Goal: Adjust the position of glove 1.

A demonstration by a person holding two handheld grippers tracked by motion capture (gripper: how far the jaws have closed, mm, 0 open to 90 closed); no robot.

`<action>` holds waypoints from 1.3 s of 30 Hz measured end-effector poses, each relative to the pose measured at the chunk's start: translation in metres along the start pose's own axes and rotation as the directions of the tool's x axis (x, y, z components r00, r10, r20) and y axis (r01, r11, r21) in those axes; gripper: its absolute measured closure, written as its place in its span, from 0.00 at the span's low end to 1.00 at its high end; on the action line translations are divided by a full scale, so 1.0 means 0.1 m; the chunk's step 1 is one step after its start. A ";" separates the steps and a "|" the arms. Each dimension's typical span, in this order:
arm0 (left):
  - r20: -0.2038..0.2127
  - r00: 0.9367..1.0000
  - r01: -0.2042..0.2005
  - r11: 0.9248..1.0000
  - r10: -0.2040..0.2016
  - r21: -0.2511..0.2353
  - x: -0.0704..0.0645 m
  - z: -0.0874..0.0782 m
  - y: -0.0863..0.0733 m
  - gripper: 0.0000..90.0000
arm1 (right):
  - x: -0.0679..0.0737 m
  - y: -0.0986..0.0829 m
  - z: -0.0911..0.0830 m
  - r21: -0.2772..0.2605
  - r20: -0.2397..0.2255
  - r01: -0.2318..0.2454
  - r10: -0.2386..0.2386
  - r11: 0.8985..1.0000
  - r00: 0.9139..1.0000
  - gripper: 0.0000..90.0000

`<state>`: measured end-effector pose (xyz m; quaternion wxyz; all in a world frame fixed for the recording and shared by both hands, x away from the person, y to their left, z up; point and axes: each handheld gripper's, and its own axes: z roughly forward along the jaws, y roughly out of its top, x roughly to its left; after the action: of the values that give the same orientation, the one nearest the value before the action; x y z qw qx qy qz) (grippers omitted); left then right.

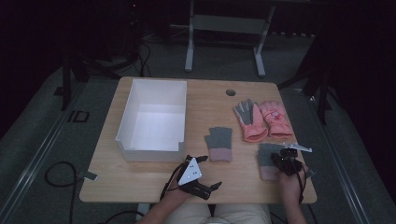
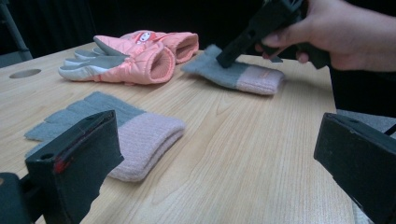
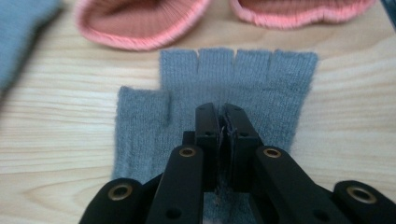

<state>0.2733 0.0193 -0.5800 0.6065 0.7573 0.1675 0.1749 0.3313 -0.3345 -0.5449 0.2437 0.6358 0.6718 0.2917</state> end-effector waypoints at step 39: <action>-0.004 1.000 -0.006 1.000 0.006 0.003 -0.01 0.00 0.00 0.00 | -0.29 0.02 -0.09 0.031 -0.225 0.282 -0.269 0.959 0.937 0.68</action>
<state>0.2729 0.0187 -0.5799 0.6044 0.7584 0.1668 0.1778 0.3283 -0.3637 -0.5383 0.1869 0.5068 0.7857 0.3017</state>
